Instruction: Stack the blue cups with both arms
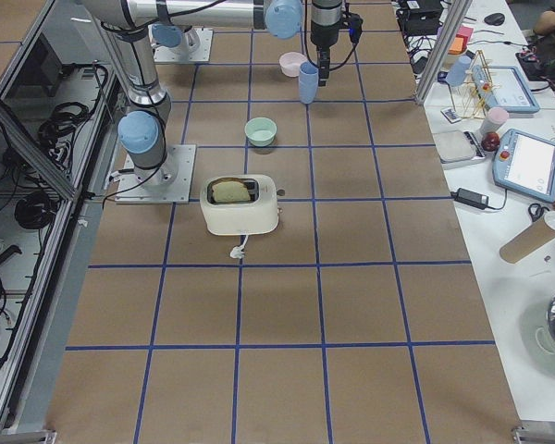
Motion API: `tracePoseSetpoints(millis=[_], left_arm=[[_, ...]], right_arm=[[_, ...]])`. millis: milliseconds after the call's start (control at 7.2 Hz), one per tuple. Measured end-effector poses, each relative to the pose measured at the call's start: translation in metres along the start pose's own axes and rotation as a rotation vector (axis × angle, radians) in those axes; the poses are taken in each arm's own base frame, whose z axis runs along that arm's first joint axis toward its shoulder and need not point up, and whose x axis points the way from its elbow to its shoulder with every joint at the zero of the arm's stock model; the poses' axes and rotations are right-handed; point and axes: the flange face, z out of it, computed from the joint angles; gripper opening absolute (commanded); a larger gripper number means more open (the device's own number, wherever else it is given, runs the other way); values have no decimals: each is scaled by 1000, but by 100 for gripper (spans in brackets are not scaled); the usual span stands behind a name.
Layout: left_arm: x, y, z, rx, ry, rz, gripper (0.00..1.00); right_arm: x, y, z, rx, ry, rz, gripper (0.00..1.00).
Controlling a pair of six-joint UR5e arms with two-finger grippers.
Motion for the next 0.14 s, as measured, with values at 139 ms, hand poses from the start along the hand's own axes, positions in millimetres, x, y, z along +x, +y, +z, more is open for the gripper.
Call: tracePoseSetpoints(millis=[139], left_arm=[[0,-1,0,0,0,32,100]], right_arm=[[0,0,0,0,1,0,100]])
